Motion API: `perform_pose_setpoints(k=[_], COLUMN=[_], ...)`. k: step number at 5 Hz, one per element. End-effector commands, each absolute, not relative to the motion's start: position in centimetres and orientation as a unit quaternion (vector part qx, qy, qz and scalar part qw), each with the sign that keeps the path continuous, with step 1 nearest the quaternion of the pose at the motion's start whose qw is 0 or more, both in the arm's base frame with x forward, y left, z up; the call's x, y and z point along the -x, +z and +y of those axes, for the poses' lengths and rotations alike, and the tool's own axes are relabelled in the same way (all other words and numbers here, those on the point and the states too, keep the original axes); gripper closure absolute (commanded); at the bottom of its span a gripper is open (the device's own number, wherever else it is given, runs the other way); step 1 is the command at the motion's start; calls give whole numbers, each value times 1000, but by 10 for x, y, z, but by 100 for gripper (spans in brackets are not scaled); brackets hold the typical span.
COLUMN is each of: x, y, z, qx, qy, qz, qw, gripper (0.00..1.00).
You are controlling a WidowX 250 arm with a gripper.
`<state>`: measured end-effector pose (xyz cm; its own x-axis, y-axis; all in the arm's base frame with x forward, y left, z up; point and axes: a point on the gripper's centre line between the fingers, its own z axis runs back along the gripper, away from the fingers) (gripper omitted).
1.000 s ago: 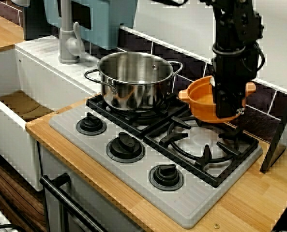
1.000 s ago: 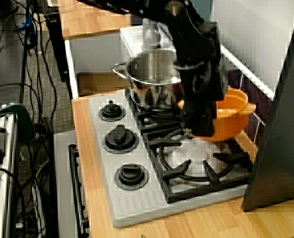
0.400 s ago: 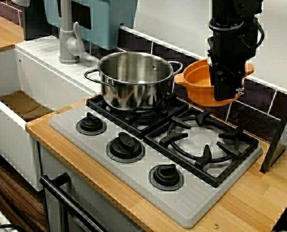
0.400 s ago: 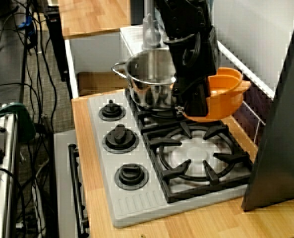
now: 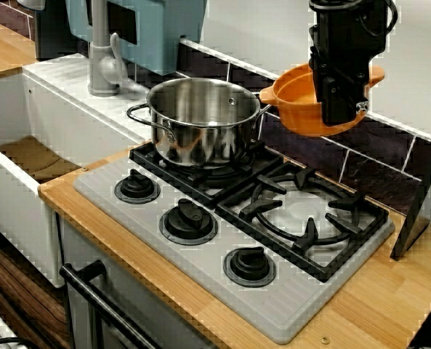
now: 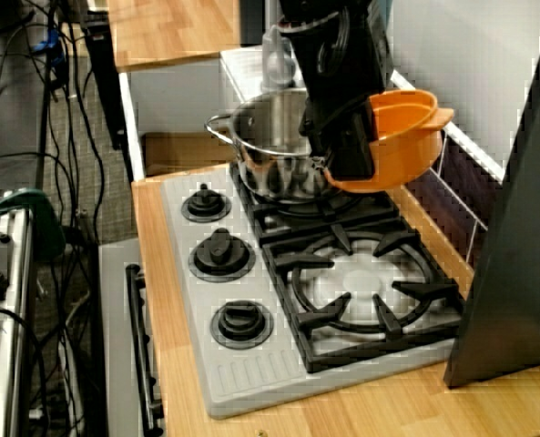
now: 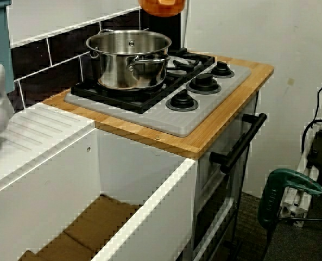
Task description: Lift pot from stove
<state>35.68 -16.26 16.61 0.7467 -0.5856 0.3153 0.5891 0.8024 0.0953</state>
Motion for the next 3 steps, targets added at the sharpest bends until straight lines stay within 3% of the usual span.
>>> perform_pose_setpoints(k=[1, 3], x=[-353, -348], y=[226, 250], z=[-165, -162], qx=[11, 13], qy=[-306, -299], qz=[-233, -248], qw=[923, 921], gripper=[100, 100])
